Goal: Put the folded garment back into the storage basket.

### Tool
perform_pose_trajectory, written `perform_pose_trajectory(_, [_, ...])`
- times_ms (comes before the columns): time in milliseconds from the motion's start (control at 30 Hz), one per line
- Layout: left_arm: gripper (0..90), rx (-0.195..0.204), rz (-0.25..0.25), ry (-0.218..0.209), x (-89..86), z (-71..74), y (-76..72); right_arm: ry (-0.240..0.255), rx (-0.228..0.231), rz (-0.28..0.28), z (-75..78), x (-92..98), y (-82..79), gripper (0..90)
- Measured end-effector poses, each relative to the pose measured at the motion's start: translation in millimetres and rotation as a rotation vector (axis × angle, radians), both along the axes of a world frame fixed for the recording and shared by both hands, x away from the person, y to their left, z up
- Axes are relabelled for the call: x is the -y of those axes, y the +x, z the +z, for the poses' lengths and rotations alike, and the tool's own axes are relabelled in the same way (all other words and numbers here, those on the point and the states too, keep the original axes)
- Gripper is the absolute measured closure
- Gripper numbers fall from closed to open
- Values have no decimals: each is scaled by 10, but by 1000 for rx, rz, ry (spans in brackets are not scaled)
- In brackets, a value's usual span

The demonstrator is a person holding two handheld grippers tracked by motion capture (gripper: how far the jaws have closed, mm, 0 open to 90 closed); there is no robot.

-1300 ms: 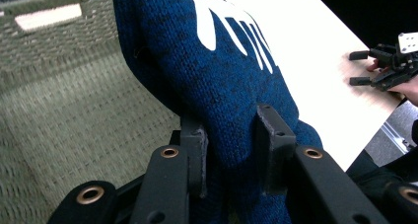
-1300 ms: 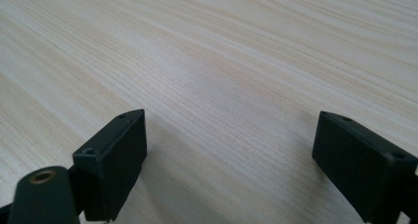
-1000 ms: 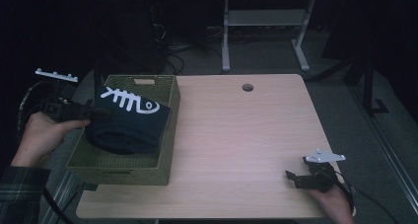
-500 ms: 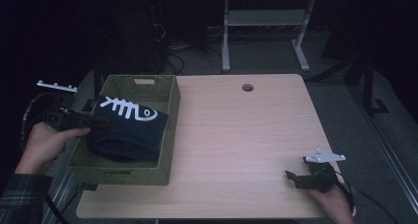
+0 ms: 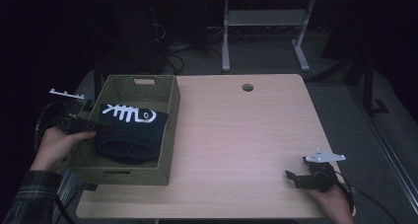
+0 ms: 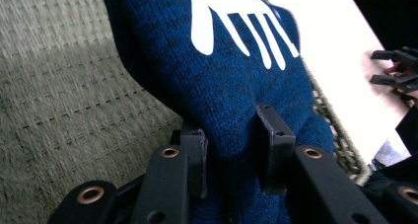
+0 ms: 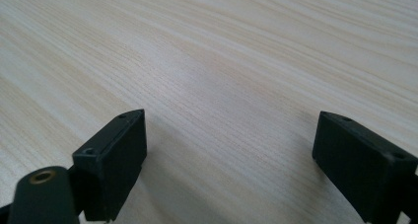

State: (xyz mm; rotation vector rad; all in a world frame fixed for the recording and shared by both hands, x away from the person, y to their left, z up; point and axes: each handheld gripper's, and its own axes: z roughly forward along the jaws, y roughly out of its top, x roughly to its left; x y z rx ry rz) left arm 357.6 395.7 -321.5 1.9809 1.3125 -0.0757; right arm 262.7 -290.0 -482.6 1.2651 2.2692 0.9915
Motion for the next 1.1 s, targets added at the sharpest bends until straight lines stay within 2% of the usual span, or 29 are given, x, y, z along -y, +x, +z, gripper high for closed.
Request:
perform_pose_trajectory(167, [697, -22, 6, 24, -3, -109, 97, 0, 0, 0, 0, 0, 0, 129])
perform_pose_trajectory(500, [696, -40, 33, 120, 53, -243, 226, 1, -1, 0, 0, -1, 0, 129])
perform_pose_trajectory(567, [696, -46, 33, 127, 61, -267, 246, 1, -1, -1, 1, -1, -1, 129])
perform_pose_trajectory(633, [695, -49, 35, 168, 87, -297, 268, 1, -1, -1, 1, -1, -1, 129])
perform_pose_trajectory(733, [695, -53, 42, 172, 106, -339, 303, 1, -1, -1, 0, -1, -1, 129])
perform_pose_trajectory(1100, [658, -67, 61, 286, 186, -461, 375, 1, -1, -1, 1, -1, -1, 129])
